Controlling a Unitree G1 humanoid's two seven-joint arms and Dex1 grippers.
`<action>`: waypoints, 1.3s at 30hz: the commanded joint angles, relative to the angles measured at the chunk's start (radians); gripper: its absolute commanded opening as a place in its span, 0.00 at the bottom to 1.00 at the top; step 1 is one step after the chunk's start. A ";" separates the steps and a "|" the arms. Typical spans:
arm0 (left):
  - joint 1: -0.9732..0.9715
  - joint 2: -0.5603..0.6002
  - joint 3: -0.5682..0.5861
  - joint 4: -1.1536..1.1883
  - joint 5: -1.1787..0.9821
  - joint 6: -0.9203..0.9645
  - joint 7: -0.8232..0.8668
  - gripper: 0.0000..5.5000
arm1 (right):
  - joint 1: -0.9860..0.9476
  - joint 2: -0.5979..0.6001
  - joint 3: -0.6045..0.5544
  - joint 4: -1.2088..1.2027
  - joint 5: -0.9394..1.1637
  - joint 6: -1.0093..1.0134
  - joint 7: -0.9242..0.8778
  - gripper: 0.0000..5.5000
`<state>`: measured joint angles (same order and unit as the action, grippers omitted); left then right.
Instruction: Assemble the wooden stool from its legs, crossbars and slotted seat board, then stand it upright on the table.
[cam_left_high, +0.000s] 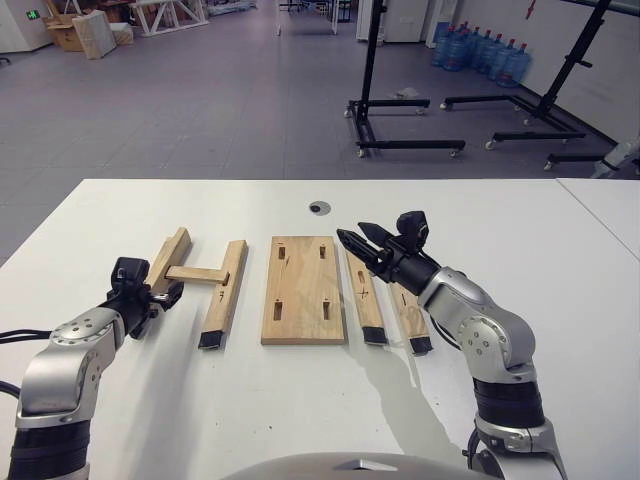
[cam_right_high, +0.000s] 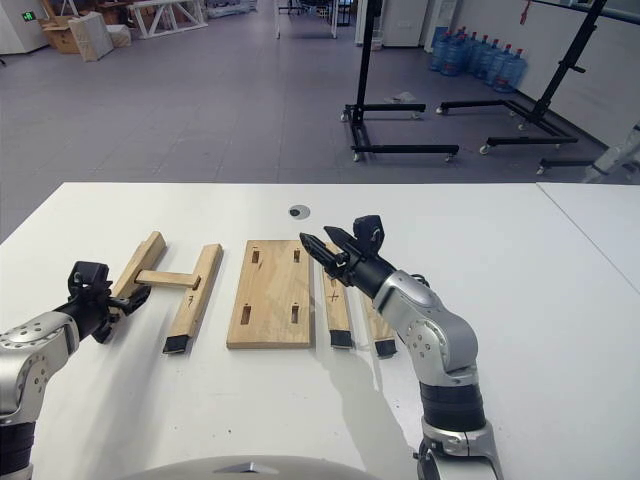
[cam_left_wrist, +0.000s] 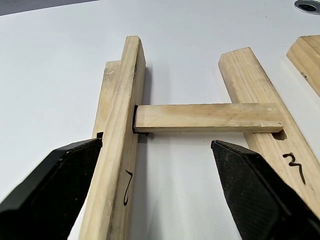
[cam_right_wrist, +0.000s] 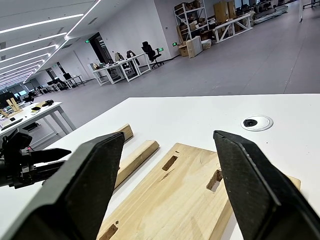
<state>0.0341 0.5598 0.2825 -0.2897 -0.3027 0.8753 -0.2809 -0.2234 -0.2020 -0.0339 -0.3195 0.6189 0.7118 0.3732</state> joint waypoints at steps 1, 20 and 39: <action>0.004 0.004 -0.008 0.041 0.015 -0.011 -0.013 0.73 | -0.004 0.001 -0.001 -0.002 0.000 0.004 -0.007 0.59; 0.014 -0.084 -0.014 0.177 0.028 -0.083 -0.018 0.73 | -0.011 0.000 0.001 0.000 0.003 0.009 -0.005 0.59; 0.022 0.043 -0.161 0.032 0.272 -0.067 0.027 0.73 | 0.004 0.013 0.008 -0.009 0.002 0.010 -0.011 0.59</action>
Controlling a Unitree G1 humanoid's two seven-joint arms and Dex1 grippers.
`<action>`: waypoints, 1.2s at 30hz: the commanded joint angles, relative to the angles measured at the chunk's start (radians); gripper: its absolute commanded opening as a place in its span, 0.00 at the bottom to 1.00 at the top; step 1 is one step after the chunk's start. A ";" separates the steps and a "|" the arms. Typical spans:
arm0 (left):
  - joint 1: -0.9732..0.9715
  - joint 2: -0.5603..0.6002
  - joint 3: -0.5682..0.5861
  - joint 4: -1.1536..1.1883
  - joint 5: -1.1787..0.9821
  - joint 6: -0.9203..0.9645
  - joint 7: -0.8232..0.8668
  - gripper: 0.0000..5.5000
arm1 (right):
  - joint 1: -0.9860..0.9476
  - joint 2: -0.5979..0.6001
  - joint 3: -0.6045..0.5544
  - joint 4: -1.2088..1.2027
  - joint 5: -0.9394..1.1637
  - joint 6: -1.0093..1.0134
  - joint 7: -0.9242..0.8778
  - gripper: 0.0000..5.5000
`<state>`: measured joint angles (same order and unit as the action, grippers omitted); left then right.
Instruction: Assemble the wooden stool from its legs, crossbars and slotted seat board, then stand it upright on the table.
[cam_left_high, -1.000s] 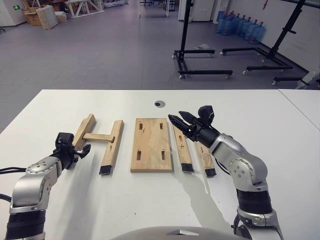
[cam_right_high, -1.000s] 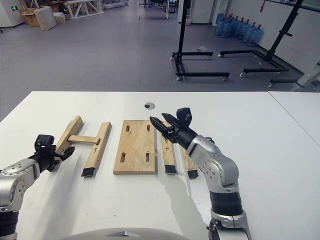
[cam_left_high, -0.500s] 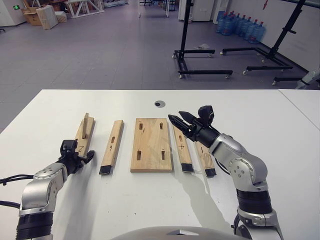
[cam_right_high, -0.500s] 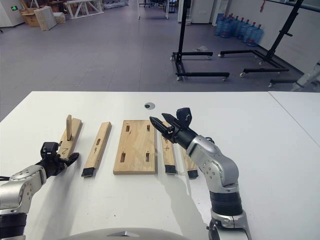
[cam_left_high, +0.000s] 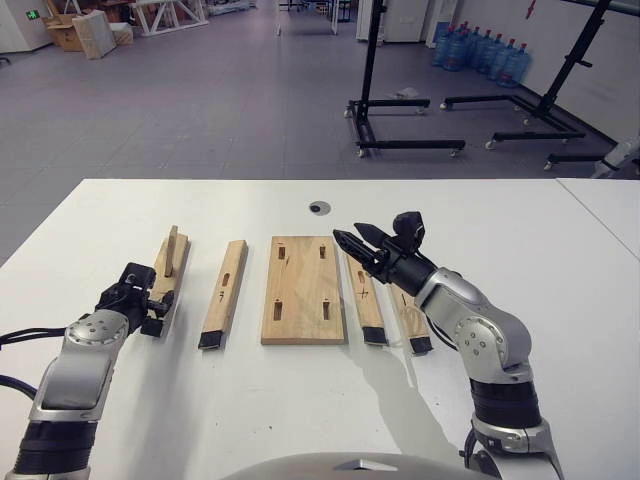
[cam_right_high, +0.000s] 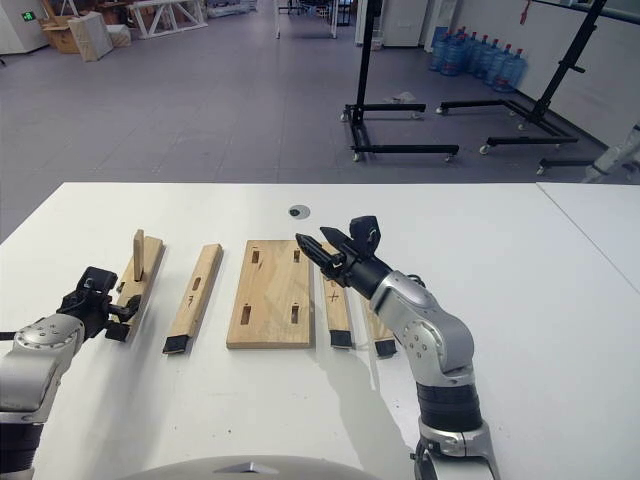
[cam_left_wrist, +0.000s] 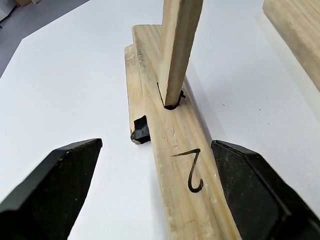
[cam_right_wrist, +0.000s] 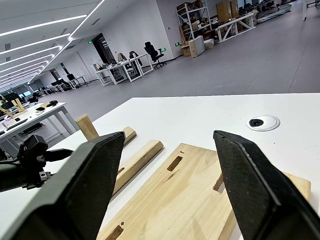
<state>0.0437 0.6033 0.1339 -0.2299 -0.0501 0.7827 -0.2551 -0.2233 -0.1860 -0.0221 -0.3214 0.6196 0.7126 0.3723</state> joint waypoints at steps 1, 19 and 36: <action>0.012 -0.004 -0.013 -0.031 0.021 0.031 0.002 0.73 | 0.003 -0.003 -0.005 -0.007 0.002 0.009 -0.010 0.59; 0.006 -0.086 -0.052 0.021 0.079 0.047 0.067 0.50 | 0.000 -0.006 -0.006 -0.003 0.002 0.012 -0.008 0.59; -0.062 -0.116 0.001 -0.024 0.014 0.050 0.012 0.37 | -0.006 -0.007 -0.009 0.001 0.002 0.012 -0.010 0.59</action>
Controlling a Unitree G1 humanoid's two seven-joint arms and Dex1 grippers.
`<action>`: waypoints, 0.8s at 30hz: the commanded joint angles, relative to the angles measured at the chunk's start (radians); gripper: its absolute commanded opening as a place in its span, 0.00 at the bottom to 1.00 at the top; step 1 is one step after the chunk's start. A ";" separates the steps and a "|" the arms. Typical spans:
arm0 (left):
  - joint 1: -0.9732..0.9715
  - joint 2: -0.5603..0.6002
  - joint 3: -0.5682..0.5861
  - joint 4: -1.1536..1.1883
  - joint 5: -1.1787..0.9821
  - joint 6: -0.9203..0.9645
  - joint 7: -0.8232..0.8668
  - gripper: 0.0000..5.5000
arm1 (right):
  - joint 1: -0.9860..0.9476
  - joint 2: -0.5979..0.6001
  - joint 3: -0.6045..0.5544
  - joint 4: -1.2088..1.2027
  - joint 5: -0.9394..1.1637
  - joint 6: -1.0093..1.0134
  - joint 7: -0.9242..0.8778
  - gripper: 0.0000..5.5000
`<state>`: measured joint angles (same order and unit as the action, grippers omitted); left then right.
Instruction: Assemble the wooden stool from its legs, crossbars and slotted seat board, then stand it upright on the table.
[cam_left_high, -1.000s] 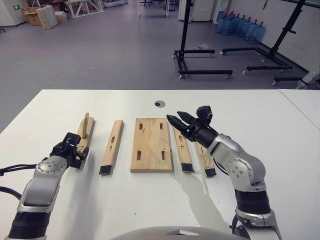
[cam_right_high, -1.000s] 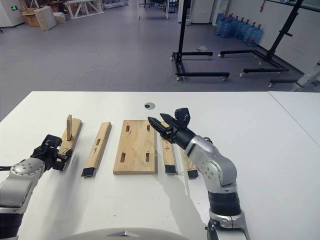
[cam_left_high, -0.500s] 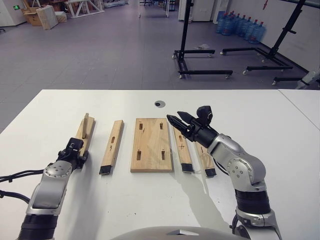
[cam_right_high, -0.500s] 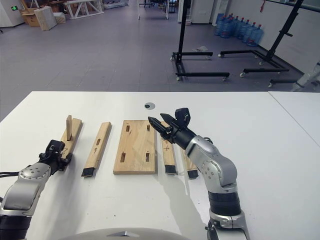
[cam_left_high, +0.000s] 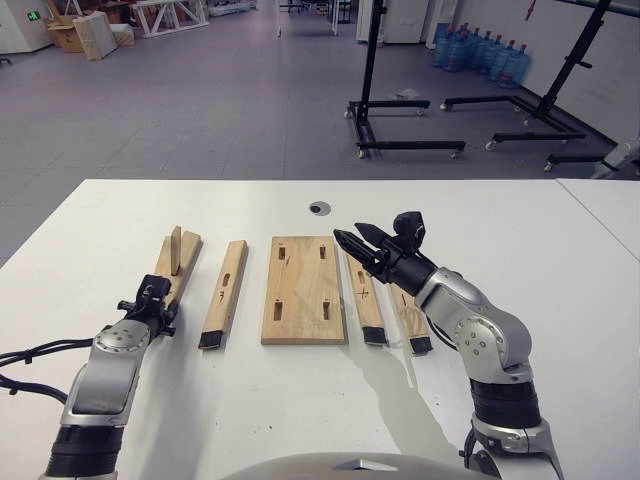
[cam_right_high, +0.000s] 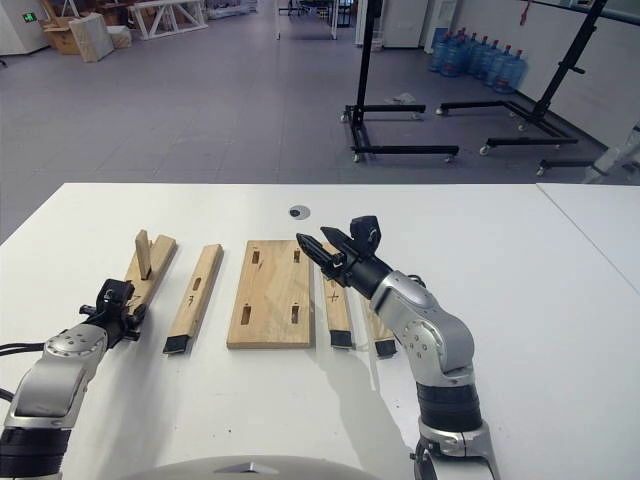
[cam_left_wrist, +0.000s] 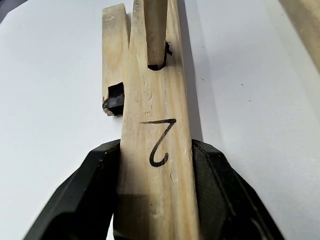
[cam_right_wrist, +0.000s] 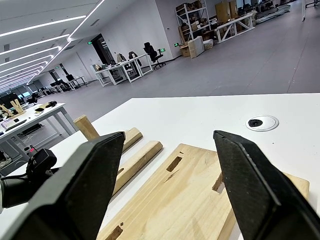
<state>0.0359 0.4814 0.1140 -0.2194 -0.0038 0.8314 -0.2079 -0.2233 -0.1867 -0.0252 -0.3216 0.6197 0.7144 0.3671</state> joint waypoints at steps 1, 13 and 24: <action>-0.077 0.012 0.030 -0.046 -0.048 -0.010 -0.052 0.37 | -0.007 -0.007 -0.007 0.003 0.002 0.010 -0.004 0.59; -0.237 0.021 0.150 -0.234 -0.435 -0.100 -0.352 0.37 | -0.388 -0.119 -0.311 0.179 0.328 0.237 -0.059 0.59; -0.330 -0.111 0.255 -0.308 -1.000 0.093 -0.243 0.37 | -0.483 -0.007 -0.438 0.397 0.875 0.469 -0.321 0.59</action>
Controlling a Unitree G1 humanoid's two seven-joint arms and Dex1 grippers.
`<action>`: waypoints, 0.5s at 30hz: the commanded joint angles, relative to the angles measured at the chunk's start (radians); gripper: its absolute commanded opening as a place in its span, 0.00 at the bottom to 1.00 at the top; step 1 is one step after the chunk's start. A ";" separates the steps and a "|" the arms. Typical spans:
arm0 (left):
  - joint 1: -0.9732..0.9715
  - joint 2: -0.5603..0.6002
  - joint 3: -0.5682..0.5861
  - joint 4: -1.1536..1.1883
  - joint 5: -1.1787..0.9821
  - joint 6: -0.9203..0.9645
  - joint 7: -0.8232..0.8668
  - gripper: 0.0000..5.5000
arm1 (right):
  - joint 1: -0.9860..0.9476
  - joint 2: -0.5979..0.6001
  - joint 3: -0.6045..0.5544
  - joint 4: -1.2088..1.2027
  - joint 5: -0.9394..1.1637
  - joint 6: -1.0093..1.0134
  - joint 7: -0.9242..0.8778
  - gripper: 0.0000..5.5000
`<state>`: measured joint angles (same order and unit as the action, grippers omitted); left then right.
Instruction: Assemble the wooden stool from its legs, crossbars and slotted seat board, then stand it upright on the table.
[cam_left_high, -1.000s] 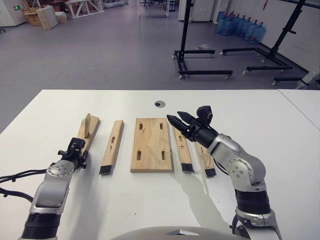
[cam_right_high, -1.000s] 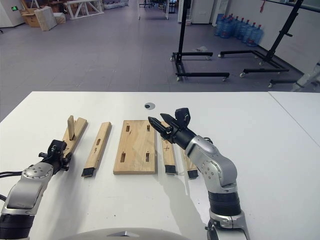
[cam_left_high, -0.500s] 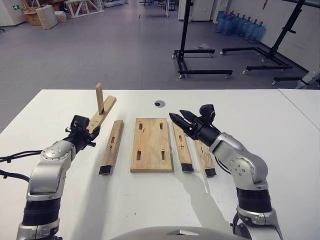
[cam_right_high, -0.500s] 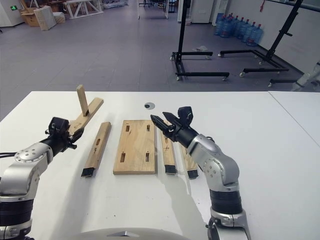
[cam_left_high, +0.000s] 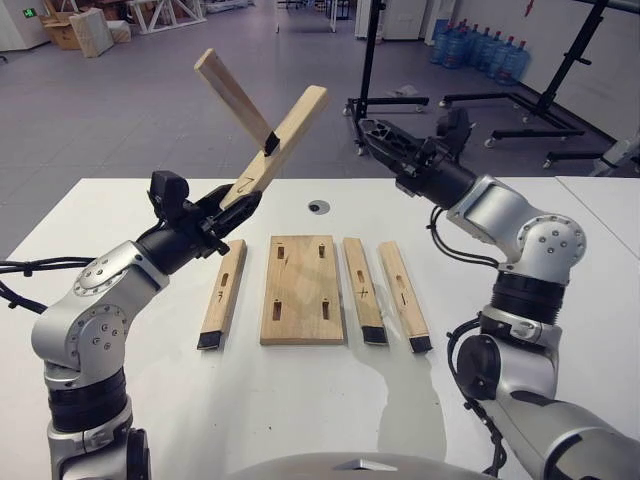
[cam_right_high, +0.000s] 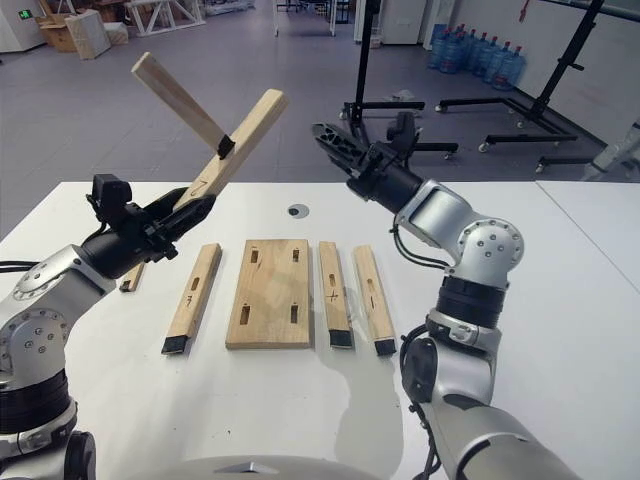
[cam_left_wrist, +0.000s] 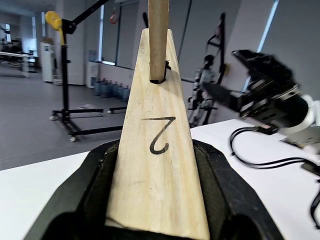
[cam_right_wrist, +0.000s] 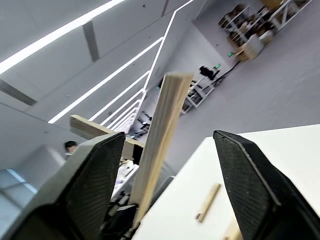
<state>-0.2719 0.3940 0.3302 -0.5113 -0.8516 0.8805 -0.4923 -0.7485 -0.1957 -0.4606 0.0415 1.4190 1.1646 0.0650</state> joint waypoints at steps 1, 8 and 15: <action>-0.019 -0.028 0.049 -0.004 -0.223 0.059 0.056 0.37 | 0.048 -0.004 -0.009 0.045 0.112 0.016 -0.005 0.59; 0.030 -0.026 0.066 0.073 -0.610 0.088 0.137 0.37 | 0.037 -0.036 0.029 0.064 0.155 -0.009 0.099 0.59; 0.060 -0.005 -0.001 0.103 -0.657 0.072 0.161 0.37 | 0.059 -0.009 0.090 -0.055 0.204 -0.070 0.076 0.64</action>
<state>-0.2171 0.3740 0.3471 -0.4089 -1.4883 0.9590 -0.3385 -0.6946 -0.2114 -0.3893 0.0175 1.6112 1.1142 0.1555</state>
